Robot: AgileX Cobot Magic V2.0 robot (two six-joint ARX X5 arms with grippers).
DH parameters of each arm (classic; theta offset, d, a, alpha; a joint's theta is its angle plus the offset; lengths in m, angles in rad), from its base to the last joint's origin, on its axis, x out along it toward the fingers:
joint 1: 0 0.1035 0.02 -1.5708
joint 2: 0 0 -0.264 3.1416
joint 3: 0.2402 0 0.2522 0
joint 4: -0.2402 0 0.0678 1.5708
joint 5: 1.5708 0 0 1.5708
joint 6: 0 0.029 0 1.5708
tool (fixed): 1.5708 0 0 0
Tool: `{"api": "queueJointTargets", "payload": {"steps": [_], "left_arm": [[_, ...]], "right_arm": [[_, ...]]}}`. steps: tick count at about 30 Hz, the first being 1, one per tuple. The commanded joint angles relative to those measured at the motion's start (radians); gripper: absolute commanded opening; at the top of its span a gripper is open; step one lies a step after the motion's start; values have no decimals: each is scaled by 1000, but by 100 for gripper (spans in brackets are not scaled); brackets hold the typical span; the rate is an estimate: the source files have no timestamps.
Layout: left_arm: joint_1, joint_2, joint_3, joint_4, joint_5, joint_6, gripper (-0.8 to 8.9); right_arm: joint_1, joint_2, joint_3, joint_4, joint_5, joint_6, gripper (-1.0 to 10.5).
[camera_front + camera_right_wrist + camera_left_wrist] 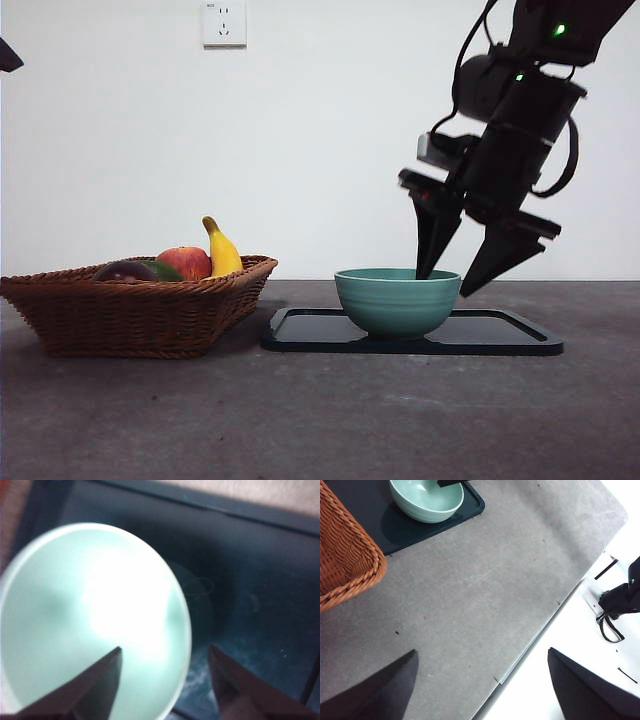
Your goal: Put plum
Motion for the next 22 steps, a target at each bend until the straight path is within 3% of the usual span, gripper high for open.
{"api": "queueJointTargets", "payload": {"steps": [1,8,22], "left_arm": [[-3,5,19,2,7,11,402],[-3,5,19,2,7,11,402],[-3,5,19,1,7,11,402]], "right_arm": [[7,32,21,13,33,-12,181],[6,33,22,34,37,-12,11],[2,-85,30,33,44,-10,11]]}}
